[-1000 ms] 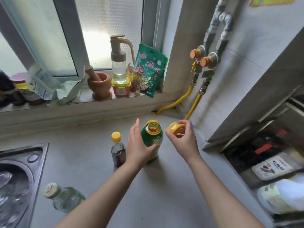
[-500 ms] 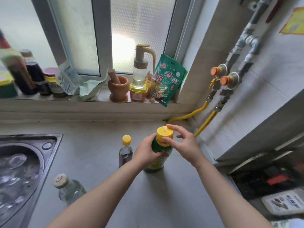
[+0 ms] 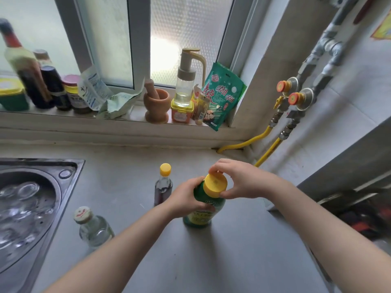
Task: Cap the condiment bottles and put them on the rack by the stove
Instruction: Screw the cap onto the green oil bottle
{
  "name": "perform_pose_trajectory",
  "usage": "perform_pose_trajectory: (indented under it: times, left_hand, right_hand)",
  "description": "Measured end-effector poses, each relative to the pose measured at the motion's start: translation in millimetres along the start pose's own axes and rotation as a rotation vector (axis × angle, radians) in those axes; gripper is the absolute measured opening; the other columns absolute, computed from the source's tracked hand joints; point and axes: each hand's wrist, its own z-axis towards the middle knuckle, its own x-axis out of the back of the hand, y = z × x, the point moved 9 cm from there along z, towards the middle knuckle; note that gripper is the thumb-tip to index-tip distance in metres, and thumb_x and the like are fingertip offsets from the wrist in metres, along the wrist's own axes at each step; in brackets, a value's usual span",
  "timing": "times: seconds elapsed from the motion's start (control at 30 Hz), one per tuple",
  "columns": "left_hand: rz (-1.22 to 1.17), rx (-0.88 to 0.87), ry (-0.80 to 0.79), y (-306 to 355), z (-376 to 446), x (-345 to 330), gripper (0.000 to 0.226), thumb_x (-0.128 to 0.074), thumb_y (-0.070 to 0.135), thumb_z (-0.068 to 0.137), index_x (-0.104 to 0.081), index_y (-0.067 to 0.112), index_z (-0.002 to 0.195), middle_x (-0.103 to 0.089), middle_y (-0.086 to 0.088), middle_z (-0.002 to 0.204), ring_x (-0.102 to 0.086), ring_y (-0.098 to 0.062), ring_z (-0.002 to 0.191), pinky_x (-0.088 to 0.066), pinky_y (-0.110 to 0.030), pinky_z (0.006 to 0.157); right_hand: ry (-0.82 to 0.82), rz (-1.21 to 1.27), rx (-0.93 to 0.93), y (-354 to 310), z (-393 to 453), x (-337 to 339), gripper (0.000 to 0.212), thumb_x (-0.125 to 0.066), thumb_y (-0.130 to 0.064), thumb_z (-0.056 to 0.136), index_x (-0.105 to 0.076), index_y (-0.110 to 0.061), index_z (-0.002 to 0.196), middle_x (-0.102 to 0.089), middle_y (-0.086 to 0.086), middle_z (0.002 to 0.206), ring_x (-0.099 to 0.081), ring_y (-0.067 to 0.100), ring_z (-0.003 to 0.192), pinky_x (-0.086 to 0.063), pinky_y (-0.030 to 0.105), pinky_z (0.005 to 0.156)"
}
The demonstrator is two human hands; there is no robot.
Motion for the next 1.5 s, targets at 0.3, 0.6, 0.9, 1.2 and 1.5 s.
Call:
perform_pose_trajectory:
  times: [0.3,0.6,0.9,1.2,1.5]
  left_hand:
    - [-0.081,0.016,-0.089,2.1,-5.7,-4.1,0.061,-0.083,0.022,0.066,-0.052,0.035,0.116,-0.063,0.007,0.116,-0.058,-0.013,0.11,-0.049,-0.037,0.098]
    - [-0.106,0.005,-0.095,2.7,-4.1,-5.6,0.059,-0.082,0.02,0.068,-0.05,0.04,0.113,-0.062,0.008,0.117,-0.058,-0.013,0.111,-0.048,-0.04,0.1]
    - [-0.076,-0.014,-0.097,4.3,-5.7,-4.5,0.067,-0.081,0.02,0.069,-0.049,0.033,0.127,-0.062,0.008,0.12,-0.056,-0.012,0.112,-0.047,-0.037,0.1]
    - [-0.076,-0.013,-0.083,2.0,-5.9,-3.9,0.061,-0.081,0.02,0.069,-0.051,0.039,0.118,-0.061,0.011,0.116,-0.057,-0.009,0.109,-0.048,-0.026,0.093]
    - [-0.08,-0.007,-0.089,0.0,-4.1,-4.3,0.07,-0.083,0.024,0.066,-0.049,0.034,0.127,-0.06,0.007,0.123,-0.055,-0.013,0.115,-0.047,-0.037,0.1]
  right_hand:
    - [-0.193,-0.154,0.068,-25.2,0.9,-3.5,0.057,-0.064,0.0,0.075,-0.051,-0.035,0.117,-0.046,-0.008,0.12,-0.05,0.021,0.105,-0.052,0.04,0.079]
    - [-0.197,-0.182,0.053,-24.1,0.5,-4.3,0.055,-0.064,-0.004,0.078,-0.05,-0.034,0.122,-0.048,-0.006,0.123,-0.05,0.019,0.106,-0.052,0.037,0.08]
    - [-0.203,-0.314,-0.138,-16.3,9.4,1.0,0.055,-0.071,-0.047,0.074,-0.048,-0.021,0.117,-0.054,0.002,0.101,-0.052,0.02,0.086,-0.046,0.029,0.066]
    - [-0.115,-0.512,-0.262,-19.5,10.1,1.9,0.067,-0.029,-0.071,0.085,-0.052,-0.014,0.061,-0.053,-0.001,0.047,-0.056,0.012,0.042,-0.045,0.024,0.049]
    - [-0.25,-0.272,-0.05,-20.3,1.3,2.4,0.068,-0.072,-0.043,0.076,-0.041,-0.034,0.137,-0.047,-0.007,0.135,-0.047,0.016,0.119,-0.045,0.03,0.091]
